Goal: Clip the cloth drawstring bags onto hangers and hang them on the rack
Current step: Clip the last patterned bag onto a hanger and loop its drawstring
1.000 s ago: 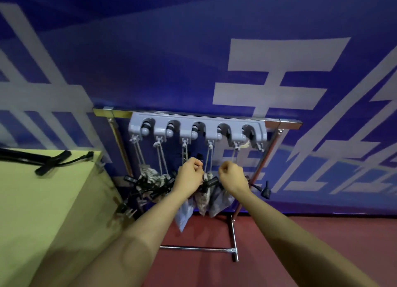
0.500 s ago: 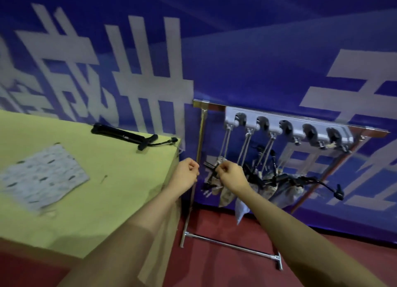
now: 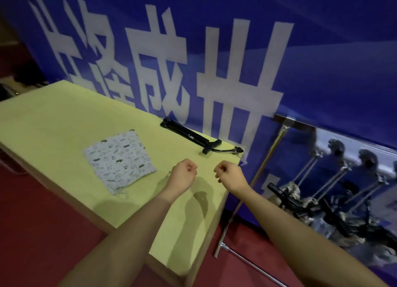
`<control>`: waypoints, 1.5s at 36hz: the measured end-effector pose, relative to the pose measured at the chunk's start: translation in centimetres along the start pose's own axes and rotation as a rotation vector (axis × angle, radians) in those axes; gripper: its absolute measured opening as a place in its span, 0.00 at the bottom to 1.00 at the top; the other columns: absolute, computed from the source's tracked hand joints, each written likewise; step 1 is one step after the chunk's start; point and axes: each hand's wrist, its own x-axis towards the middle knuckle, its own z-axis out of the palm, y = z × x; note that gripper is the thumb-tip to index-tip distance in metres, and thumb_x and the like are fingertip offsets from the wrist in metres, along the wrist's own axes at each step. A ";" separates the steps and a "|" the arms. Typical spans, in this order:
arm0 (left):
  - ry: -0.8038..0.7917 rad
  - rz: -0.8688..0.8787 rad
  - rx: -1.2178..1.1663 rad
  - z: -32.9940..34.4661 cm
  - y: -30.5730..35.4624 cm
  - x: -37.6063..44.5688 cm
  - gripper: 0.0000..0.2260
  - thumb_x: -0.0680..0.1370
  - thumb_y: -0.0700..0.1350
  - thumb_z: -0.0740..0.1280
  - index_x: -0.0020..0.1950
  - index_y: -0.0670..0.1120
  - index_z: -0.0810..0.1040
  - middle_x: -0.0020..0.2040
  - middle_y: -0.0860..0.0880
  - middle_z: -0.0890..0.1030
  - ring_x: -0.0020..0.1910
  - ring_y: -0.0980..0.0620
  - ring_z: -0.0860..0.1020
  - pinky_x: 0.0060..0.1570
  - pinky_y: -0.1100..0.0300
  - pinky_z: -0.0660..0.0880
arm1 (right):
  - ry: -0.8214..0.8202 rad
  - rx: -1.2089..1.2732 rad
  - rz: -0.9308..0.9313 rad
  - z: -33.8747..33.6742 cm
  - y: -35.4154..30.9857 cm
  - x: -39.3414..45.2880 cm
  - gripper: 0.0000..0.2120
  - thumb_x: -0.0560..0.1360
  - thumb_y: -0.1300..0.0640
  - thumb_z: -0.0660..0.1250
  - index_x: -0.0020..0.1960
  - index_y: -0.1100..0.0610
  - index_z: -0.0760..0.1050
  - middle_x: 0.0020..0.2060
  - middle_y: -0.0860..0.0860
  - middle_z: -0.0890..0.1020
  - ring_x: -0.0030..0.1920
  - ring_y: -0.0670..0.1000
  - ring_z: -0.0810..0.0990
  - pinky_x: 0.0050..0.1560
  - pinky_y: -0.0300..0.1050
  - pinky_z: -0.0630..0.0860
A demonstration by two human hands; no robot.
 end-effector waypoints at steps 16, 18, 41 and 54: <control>0.065 -0.203 0.063 -8.1 -9.1 9.4 0.11 0.77 0.34 0.58 0.39 0.48 0.72 0.39 0.52 0.74 0.47 0.49 0.73 0.47 0.61 0.70 | -0.155 -0.060 -0.051 10.4 -3.0 10.5 0.07 0.76 0.59 0.62 0.41 0.55 0.76 0.37 0.51 0.80 0.38 0.51 0.76 0.42 0.48 0.75; 0.038 -0.182 0.110 -9.6 -10.8 10.8 0.12 0.77 0.34 0.58 0.39 0.48 0.72 0.40 0.48 0.75 0.46 0.47 0.74 0.43 0.61 0.70 | -0.166 -0.071 -0.038 12.5 -3.4 11.5 0.06 0.75 0.59 0.62 0.42 0.56 0.77 0.39 0.52 0.81 0.40 0.52 0.78 0.43 0.49 0.76; -0.508 0.133 0.753 -15.5 -17.7 16.5 0.19 0.76 0.50 0.66 0.62 0.43 0.69 0.60 0.44 0.71 0.58 0.45 0.72 0.56 0.51 0.73 | -0.129 -0.454 0.023 25.9 -5.8 14.5 0.11 0.77 0.48 0.61 0.58 0.44 0.78 0.57 0.49 0.74 0.60 0.54 0.67 0.58 0.47 0.57; -0.690 0.557 0.809 -20.3 -13.0 18.5 0.21 0.77 0.34 0.60 0.68 0.47 0.65 0.65 0.48 0.69 0.43 0.47 0.78 0.35 0.55 0.75 | 0.214 -0.188 -0.064 23.6 -8.6 16.7 0.09 0.80 0.55 0.60 0.51 0.57 0.76 0.45 0.53 0.79 0.44 0.55 0.78 0.50 0.56 0.74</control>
